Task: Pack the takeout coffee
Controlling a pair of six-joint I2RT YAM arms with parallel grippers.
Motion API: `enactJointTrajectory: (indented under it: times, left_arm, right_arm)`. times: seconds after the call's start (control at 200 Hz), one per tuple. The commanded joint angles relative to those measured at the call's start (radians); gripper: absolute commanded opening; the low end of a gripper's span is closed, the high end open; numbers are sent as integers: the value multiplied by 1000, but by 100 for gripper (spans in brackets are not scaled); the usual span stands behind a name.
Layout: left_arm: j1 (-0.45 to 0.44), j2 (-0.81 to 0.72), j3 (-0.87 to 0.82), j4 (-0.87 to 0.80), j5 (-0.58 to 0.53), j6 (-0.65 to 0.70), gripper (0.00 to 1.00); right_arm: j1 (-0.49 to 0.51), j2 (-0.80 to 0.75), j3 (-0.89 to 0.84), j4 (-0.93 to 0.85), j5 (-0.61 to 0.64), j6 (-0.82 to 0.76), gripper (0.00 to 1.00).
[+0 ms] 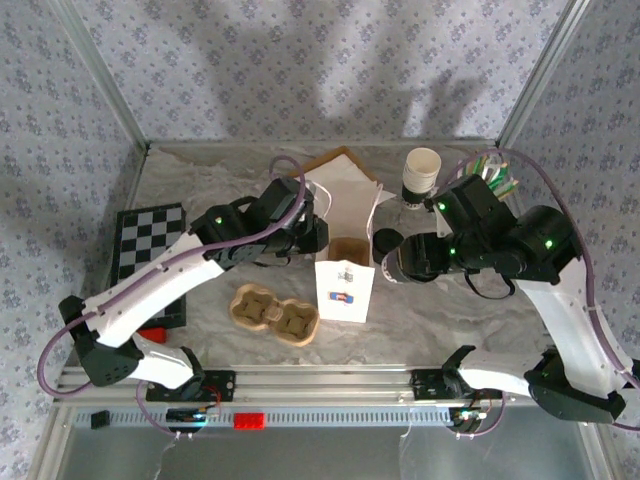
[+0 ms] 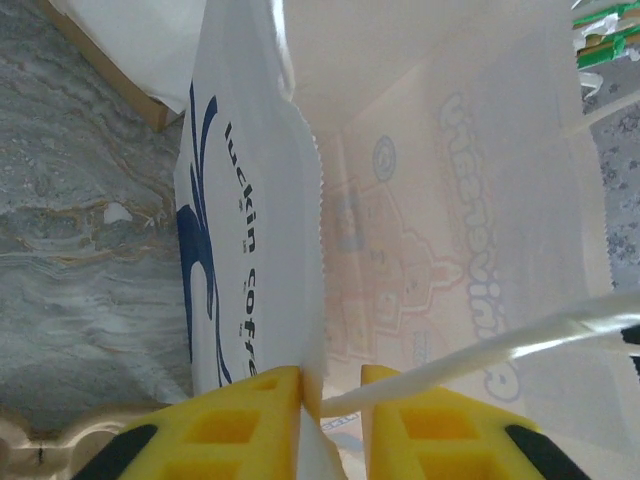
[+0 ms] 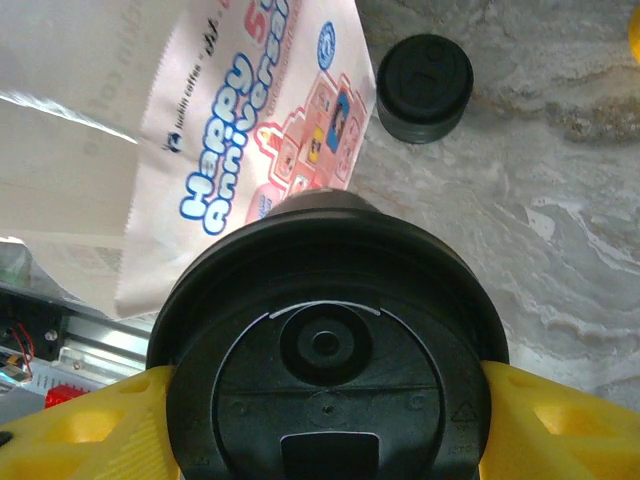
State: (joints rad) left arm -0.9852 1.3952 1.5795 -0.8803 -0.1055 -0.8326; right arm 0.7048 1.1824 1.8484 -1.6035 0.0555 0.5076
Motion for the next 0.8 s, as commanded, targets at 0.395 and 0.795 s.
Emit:
enactJointTrajectory:
  times: [0.395, 0.795]
  left_arm:
    - [-68, 15, 21, 59, -179, -27, 4]
    - [-124, 27, 36, 93, -214, -104, 2]
  right_arm:
    - [44, 48, 281, -179, -61, 11, 62]
    - [106, 134, 427, -170, -86, 78, 59]
